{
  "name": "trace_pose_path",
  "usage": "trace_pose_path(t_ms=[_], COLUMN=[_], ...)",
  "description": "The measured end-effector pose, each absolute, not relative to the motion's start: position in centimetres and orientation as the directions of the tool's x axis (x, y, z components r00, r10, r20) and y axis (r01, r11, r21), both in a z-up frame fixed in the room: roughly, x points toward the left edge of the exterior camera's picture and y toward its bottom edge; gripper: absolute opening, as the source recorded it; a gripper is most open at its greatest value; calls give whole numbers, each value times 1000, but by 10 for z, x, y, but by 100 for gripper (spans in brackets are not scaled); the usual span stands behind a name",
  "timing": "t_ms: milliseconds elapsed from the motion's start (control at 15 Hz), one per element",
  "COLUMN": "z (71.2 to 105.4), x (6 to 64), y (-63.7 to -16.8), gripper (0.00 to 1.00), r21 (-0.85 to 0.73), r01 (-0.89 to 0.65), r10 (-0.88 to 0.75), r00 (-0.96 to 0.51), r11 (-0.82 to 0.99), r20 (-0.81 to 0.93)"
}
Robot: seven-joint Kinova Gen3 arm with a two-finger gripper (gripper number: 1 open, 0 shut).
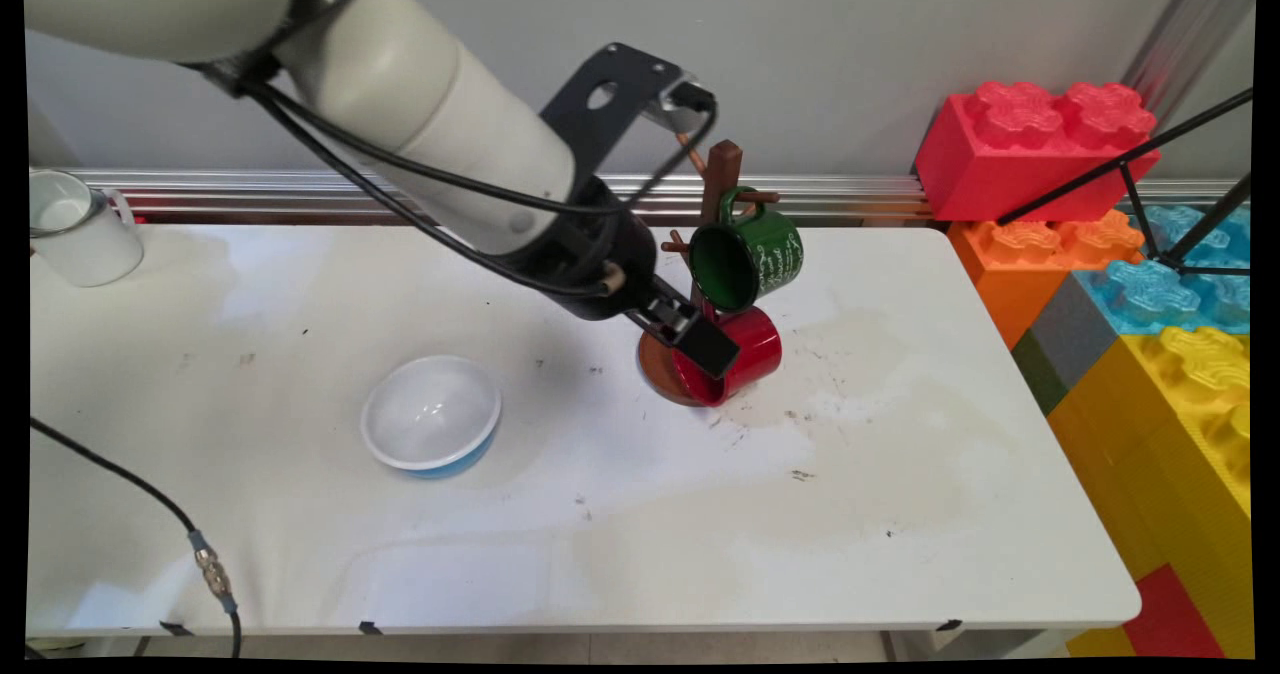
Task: Pick up the green mug from the rack
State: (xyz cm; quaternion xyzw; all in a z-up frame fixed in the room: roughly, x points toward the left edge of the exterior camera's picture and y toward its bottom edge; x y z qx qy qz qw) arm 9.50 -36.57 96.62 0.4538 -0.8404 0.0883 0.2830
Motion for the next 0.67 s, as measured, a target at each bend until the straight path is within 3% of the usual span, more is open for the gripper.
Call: trace_pose_path(t_ms=[667], z=[947], x=[73], y=[-381], gripper=[100], r21=[48], r01=[-857], r10=[-691], r00=[-378], r11=[512], r20=[616])
